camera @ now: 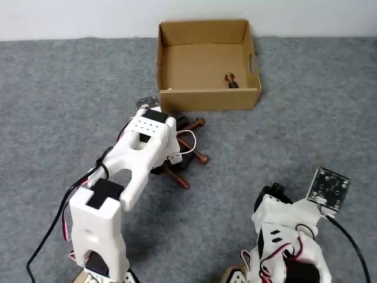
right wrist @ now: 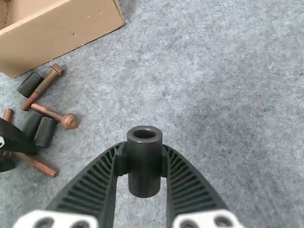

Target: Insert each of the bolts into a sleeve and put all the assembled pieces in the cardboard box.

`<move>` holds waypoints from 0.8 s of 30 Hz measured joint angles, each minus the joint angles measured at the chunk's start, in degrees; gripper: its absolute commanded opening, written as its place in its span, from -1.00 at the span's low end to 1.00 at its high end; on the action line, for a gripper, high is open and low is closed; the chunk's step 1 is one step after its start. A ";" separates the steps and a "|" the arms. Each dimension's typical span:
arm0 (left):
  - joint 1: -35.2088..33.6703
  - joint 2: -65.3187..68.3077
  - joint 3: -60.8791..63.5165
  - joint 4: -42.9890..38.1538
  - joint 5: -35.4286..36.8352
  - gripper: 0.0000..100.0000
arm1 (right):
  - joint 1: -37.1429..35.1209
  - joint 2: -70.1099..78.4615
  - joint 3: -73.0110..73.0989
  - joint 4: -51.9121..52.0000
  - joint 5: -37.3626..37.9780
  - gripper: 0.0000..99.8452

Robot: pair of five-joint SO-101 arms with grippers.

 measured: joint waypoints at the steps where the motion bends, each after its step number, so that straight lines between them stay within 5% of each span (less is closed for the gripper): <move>1: -0.09 0.18 0.00 -0.18 0.44 -0.88 | -0.62 0.00 0.00 0.00 0.00 -0.99; 13: -0.09 -1.85 -0.62 -1.58 0.97 -0.99 | -0.97 0.00 0.53 -0.62 0.00 -0.99; 24: 7.47 -25.85 0.62 5.19 -4.31 -0.99 | -1.05 -0.18 0.53 -0.62 0.00 -0.99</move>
